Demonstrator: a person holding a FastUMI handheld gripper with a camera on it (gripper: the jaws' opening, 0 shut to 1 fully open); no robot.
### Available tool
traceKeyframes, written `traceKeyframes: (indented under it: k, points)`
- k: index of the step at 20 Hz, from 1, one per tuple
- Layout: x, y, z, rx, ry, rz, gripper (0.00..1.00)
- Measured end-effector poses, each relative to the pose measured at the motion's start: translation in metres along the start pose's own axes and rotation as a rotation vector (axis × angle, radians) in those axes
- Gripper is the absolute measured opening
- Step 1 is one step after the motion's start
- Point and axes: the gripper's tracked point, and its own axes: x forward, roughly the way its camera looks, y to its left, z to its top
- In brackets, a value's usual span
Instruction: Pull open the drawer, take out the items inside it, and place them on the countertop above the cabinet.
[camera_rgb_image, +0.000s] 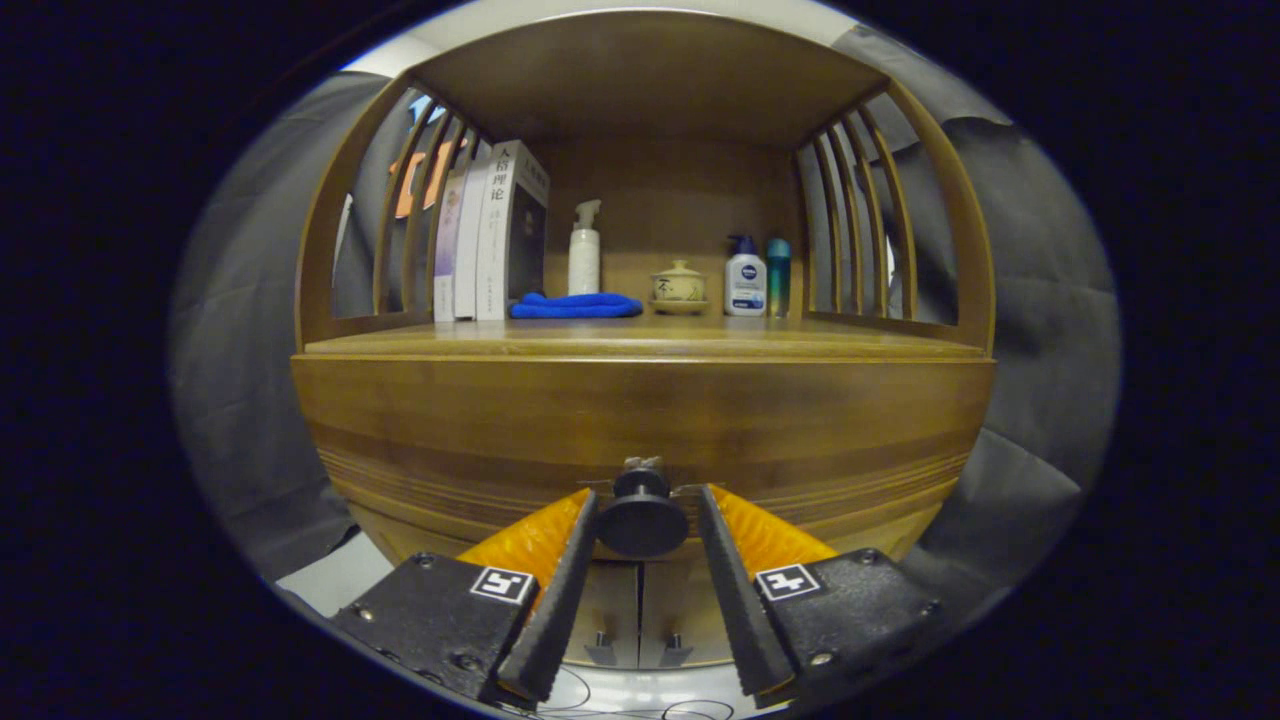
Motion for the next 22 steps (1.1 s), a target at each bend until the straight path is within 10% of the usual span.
traceKeyframes:
  k: [11, 22]
  points:
    - [0.001, 0.0, -0.001, -0.016, 0.033, -0.009, 0.37]
    - [-0.065, -0.003, -0.018, -0.032, 0.056, -0.004, 0.34]
